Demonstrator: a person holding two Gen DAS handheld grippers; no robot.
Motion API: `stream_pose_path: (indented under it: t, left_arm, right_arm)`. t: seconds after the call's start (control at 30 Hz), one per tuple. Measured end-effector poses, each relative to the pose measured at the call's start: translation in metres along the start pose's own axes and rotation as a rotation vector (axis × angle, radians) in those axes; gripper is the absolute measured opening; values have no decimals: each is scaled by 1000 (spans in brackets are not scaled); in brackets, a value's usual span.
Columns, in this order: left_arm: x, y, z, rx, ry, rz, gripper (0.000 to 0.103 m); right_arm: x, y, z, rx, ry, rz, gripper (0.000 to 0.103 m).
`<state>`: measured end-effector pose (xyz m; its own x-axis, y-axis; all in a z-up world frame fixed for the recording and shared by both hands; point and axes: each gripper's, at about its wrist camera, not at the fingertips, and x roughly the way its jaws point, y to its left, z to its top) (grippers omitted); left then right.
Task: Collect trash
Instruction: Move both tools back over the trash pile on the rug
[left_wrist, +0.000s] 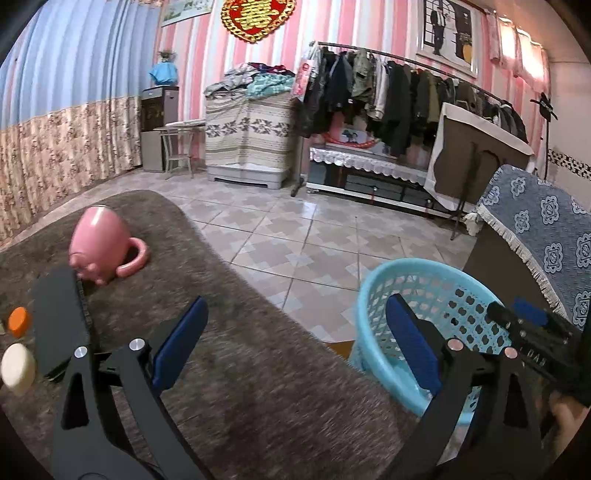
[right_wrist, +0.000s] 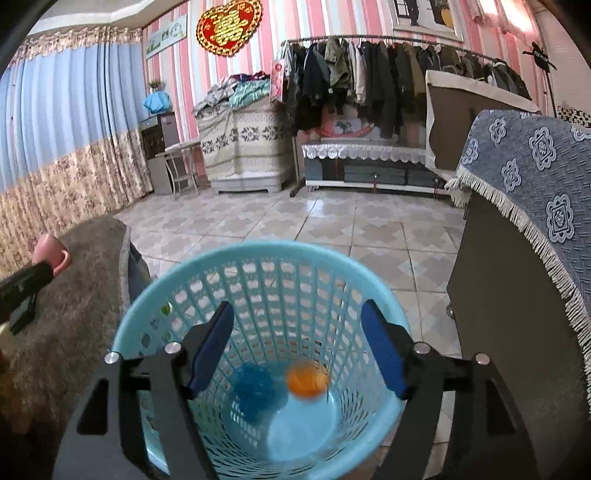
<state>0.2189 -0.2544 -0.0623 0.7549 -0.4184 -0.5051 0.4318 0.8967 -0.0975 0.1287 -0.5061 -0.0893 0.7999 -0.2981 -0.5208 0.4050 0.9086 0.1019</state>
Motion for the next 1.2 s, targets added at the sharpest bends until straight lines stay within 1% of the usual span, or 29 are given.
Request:
stream_pose_path:
  t: [0.03, 0.07, 0.17, 0.3, 0.37, 0.47, 0.6, 0.67, 0.77, 0.9, 1.07, 1.2]
  left_arm:
    - [-4, 2, 0, -4, -3, 5, 95]
    - [-9, 6, 0, -9, -5, 11, 95]
    - [-23, 18, 0, -31, -8, 21, 96]
    - [-46, 37, 1, -58, -25, 48, 97]
    - [-61, 49, 0, -74, -33, 75, 97]
    - [-80, 66, -3, -94, -39, 102, 97]
    - [-110, 89, -7, -102, -61, 155, 97]
    - [-130, 102, -9, -96, -79, 200, 97]
    - [-151, 118, -10, -96, -100, 245, 97]
    - [-182, 143, -17, -121, -112, 295, 97]
    - [-215, 168, -29, -107, -125, 383, 97]
    - [-242, 194, -43, -157, -127, 426, 97]
  right_arm:
    - [-1, 0, 1, 1, 1, 2, 77]
    - [-3, 2, 2, 1, 0, 2, 85]
    - [-12, 8, 3, 6, -10, 3, 91]
    - [-30, 25, 4, -21, -23, 13, 92]
    - [-37, 31, 7, -31, -32, 19, 93]
    - [-52, 46, 9, -35, -38, 47, 93]
    - [-69, 67, 12, -47, -51, 80, 93]
    - [-78, 84, 11, -58, -57, 104, 94]
    - [-88, 105, 5, -76, -60, 131, 94]
    - [-100, 136, -5, -97, -57, 185, 94]
    - [-115, 173, -19, -136, -50, 252, 95]
    - [-123, 195, -28, -173, -43, 293, 98]
